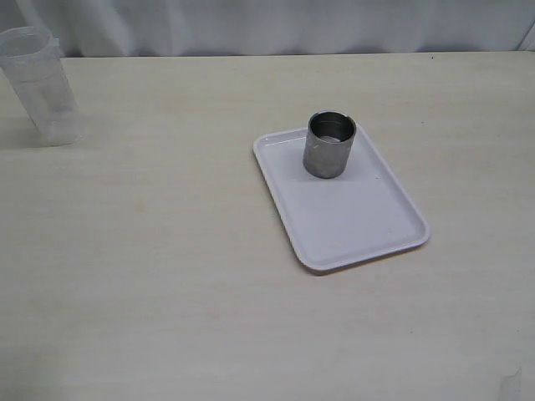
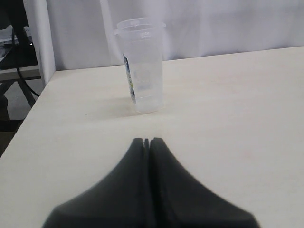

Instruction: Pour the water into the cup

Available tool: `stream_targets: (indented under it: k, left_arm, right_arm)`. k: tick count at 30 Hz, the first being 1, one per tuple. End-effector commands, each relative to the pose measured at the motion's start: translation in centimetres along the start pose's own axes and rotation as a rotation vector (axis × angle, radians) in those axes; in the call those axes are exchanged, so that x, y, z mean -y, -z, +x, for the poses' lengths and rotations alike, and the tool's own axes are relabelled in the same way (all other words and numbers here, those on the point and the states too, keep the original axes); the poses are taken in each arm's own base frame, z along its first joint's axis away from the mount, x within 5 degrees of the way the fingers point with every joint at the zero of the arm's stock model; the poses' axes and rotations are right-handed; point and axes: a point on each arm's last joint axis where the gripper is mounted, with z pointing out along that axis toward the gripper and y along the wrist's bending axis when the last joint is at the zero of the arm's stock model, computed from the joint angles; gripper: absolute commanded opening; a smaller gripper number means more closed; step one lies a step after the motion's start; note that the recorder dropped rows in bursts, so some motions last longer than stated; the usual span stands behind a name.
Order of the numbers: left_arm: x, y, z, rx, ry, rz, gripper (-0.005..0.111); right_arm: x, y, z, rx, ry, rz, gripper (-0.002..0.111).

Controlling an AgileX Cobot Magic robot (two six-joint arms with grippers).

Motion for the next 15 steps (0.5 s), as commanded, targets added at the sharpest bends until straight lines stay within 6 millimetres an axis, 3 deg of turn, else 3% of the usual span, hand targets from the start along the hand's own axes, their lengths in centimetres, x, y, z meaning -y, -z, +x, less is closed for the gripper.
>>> stream_targets:
  k: [1,15]
  left_arm:
    - [0.0,0.0,0.0,0.006,0.005,0.004,0.000]
    - [0.0,0.0,0.0,0.006,0.005,0.004,0.000]
  right_arm:
    - [-0.6,1.8,0.1,0.037,0.016,0.001,0.004]
    - [-1.1,3.4,-1.1,0.133,0.035,0.003,0.004]
